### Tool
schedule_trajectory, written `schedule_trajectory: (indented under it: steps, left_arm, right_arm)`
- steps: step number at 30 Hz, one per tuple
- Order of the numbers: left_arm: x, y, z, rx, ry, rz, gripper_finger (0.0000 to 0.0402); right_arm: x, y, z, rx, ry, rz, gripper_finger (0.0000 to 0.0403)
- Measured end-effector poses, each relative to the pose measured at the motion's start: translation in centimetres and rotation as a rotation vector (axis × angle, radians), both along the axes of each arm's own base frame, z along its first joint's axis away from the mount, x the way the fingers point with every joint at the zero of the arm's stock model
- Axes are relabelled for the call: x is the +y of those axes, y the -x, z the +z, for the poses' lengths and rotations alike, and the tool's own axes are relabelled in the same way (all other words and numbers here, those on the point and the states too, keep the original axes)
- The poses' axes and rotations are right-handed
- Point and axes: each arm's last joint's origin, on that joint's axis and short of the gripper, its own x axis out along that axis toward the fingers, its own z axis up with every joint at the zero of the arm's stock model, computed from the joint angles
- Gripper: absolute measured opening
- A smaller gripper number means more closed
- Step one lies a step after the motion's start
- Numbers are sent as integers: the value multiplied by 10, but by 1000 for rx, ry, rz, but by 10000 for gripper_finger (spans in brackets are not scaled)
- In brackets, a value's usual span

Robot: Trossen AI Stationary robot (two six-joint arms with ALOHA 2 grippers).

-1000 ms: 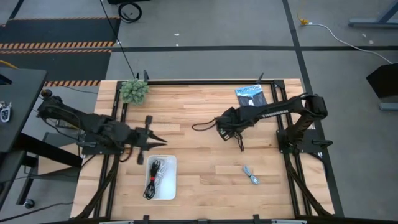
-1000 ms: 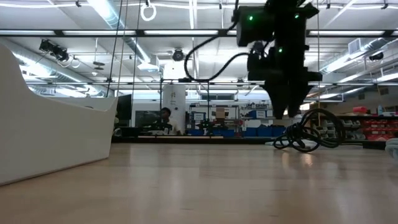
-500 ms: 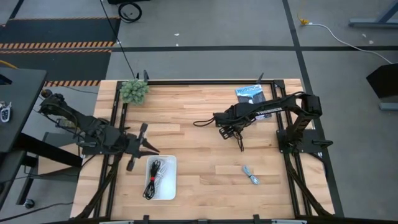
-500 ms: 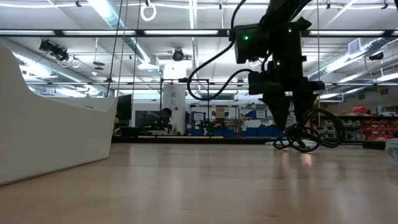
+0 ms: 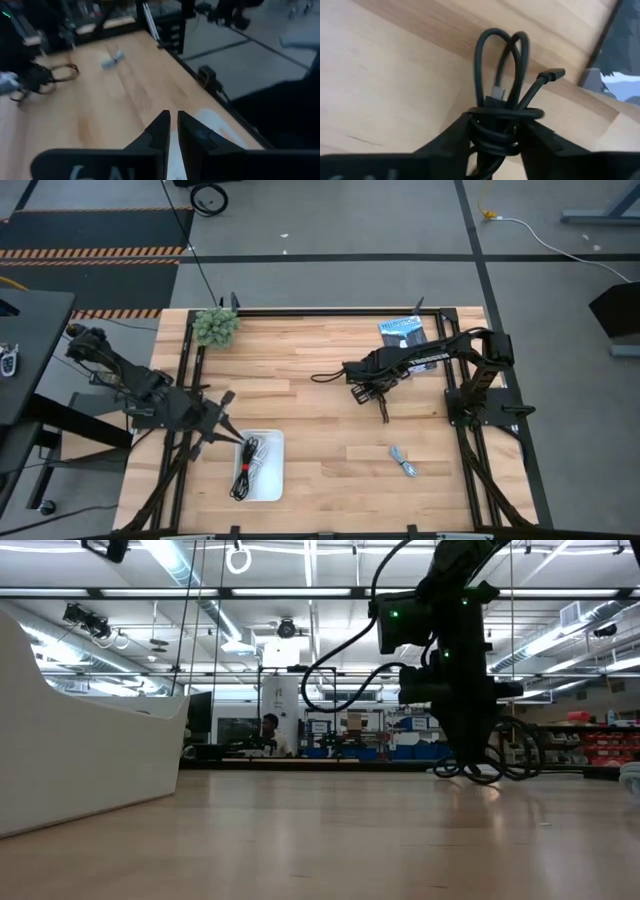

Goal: Pick and place USB-C Cables
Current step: Put the black charger cable into the white bin

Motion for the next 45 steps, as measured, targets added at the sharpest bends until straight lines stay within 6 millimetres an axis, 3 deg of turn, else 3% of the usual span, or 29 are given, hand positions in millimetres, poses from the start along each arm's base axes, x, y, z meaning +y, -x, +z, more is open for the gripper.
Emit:
schedule_trajectory:
  steps: [2,9,13,21,27,35,41,45]
  left_arm:
    - [-3,-2,-9,25,-7,-3,49]
    - [-6,-8,-19,57,-33,66,108]
    - [-7,-11,-21,78,-25,74,143]
    - [-11,-14,-20,79,37,90,192]
    - [-11,-15,-18,72,63,97,194]
    - [-11,-15,-19,99,100,116,184]
    - [-11,-14,-20,102,89,114,183]
    - [-10,-13,-21,113,83,109,183]
  right_arm:
    - [0,0,0,-3,1,0,127]
    - [16,-1,9,-40,-19,29,126]
    - [42,-9,28,-185,36,84,126]
    - [113,-35,53,-662,240,247,132]
    - [154,-52,60,-938,317,325,134]
    - [184,-80,46,-1208,321,376,135]
    - [202,-112,33,-1254,344,412,136]
    - [217,-143,37,-1279,361,469,136]
